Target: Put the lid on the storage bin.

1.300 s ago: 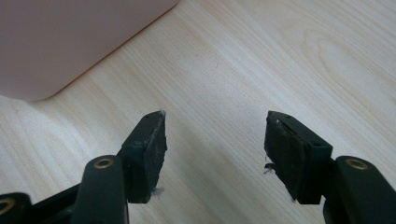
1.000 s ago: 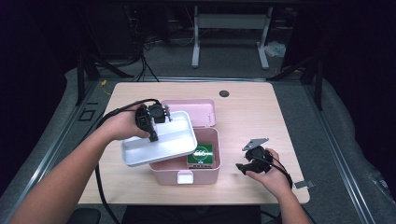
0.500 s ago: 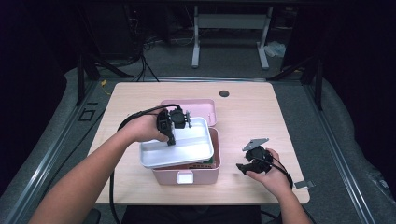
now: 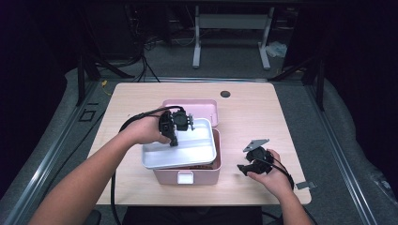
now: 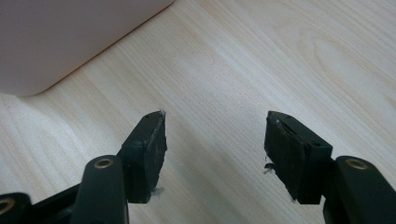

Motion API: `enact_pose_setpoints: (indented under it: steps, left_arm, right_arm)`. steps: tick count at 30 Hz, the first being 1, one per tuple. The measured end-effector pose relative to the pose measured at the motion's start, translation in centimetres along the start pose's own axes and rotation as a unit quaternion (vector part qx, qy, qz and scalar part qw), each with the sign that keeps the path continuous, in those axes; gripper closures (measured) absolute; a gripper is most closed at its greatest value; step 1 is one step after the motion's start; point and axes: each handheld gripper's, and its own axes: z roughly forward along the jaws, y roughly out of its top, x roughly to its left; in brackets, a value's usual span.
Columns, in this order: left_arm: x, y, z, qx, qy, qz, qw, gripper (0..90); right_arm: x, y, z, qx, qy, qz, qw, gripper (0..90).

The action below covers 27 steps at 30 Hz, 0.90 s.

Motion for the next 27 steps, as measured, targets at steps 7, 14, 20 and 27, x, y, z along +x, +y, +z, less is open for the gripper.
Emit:
enact_pose_setpoints:
  steps: [7, 14, 20, 27]
  left_arm:
    - [-0.2, 1.0, 0.7, 0.0, -0.006, 0.017, 0.9998, 89.3]
    - [-0.3, 1.7, 1.0, -0.003, -0.002, 0.033, 0.9995, 89.3]
    - [-0.4, 1.6, 1.4, -0.004, -0.001, 0.043, 0.9991, 89.2]
    - [-0.3, 1.8, 2.3, -0.001, -0.008, 0.046, 0.9989, 89.1]
  right_arm:
    - [-0.1, 0.0, -0.1, -0.001, -0.004, -0.002, 1.0, 38.2]
    - [-0.1, -0.1, 0.0, 0.0, -0.005, -0.002, 1.0, 38.2]
    - [-0.1, -0.1, -0.1, -0.002, -0.003, -0.001, 1.0, 38.2]
    - [-0.2, -0.1, -0.1, -0.002, -0.001, -0.001, 1.0, 38.2]
